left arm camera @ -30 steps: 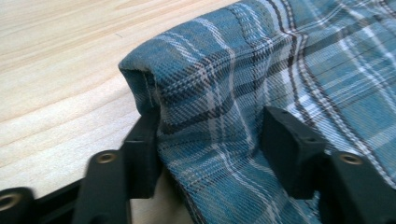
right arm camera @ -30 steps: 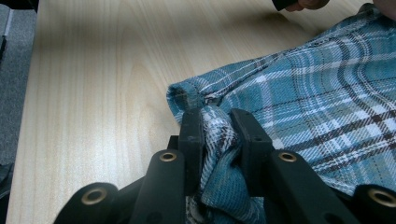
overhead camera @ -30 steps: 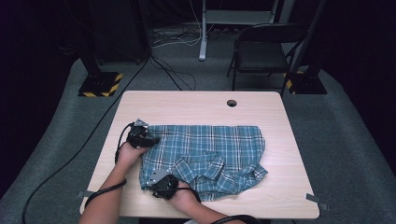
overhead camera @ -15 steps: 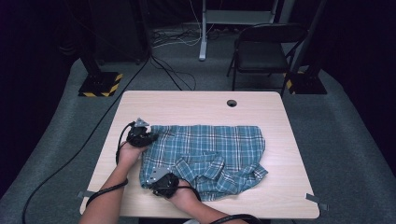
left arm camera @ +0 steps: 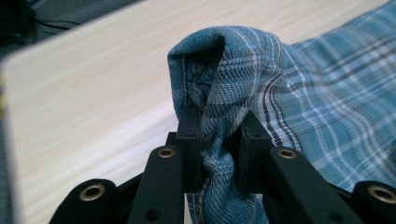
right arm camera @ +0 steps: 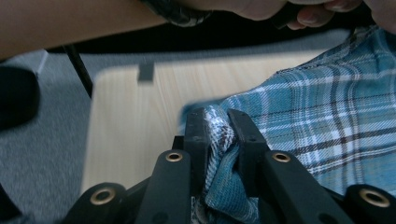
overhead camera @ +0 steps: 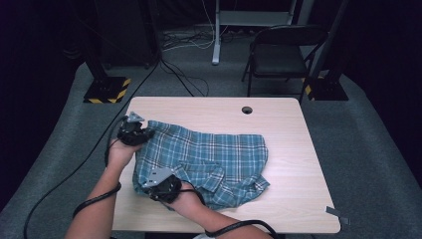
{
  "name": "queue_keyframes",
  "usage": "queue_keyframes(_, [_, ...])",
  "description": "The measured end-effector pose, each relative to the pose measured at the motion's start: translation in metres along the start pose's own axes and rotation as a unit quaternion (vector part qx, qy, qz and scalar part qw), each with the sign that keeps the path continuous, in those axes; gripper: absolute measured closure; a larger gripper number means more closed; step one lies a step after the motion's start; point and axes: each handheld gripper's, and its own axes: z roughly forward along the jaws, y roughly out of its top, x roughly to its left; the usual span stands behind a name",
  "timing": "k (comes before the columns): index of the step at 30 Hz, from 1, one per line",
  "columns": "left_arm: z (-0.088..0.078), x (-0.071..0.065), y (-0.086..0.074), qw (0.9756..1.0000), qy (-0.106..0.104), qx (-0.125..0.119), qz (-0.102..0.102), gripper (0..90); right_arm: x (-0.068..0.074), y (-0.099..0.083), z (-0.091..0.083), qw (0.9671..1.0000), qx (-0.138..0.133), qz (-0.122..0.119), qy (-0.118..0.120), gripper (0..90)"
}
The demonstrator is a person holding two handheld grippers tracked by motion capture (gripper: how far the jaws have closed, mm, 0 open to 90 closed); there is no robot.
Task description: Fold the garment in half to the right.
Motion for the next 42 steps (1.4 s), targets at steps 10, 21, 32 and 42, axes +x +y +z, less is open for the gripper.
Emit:
queue_keyframes(10, [-0.072, -0.012, 0.070, 0.9978, 0.042, 0.003, 0.051, 74.7, 0.002, 0.063, -0.039, 0.9957, -0.089, -0.028, 0.003, 79.0])
queue_keyframes(21, [-0.008, -0.091, 0.113, 0.9966, -0.012, 0.016, 0.079, 74.8, -0.024, -0.003, -0.117, 0.9946, -0.085, 0.027, -0.053, 78.8])
queue_keyframes(32, [0.084, -0.144, 0.104, 0.9942, -0.054, 0.063, 0.068, 72.6, -0.034, -0.081, -0.139, 0.9925, -0.014, 0.079, -0.092, 76.8])
queue_keyframes(42, [0.090, -0.148, 0.103, 0.9925, -0.112, 0.022, 0.044, 33.5, -0.033, -0.098, -0.168, 0.9856, -0.010, 0.099, -0.136, 52.9])
